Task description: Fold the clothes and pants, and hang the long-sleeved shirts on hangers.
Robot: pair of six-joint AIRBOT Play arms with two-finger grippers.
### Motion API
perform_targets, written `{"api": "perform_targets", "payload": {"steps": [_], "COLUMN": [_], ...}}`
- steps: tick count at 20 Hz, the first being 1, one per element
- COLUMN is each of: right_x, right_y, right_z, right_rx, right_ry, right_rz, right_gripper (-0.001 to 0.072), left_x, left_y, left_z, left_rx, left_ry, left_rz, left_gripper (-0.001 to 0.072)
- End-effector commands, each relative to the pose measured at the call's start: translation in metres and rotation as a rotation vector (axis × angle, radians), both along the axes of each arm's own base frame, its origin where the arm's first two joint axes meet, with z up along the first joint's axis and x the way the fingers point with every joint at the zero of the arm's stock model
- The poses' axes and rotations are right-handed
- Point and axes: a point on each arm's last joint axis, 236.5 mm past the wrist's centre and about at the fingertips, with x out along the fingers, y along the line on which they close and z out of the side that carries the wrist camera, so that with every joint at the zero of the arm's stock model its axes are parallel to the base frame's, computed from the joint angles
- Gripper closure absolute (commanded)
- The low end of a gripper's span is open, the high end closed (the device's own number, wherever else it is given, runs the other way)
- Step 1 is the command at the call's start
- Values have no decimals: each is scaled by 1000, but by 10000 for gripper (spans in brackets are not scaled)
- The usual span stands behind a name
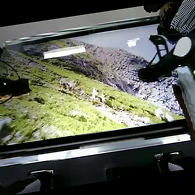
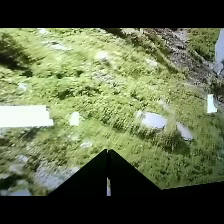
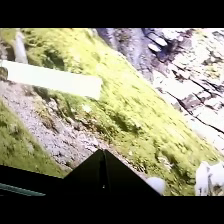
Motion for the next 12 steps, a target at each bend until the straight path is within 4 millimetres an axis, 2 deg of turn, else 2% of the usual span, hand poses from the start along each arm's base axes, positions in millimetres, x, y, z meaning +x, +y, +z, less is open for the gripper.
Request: {"api": "perform_targets", "payload": {"steps": [1, 12], "right_x": [-9, -11], "right_y": [34, 34], "right_z": [2, 1], "right_rx": [7, 7], "right_ry": [-7, 3], "right_rz": [97, 94], "right_gripper": [666, 665], "left_x": [-9, -7], "left_y": [7, 6], "left_z": [-10, -12], "left_rx": [40, 39], "left_ry": [17, 21], "left_rz": [2, -1], "left_gripper": [688, 688]}}
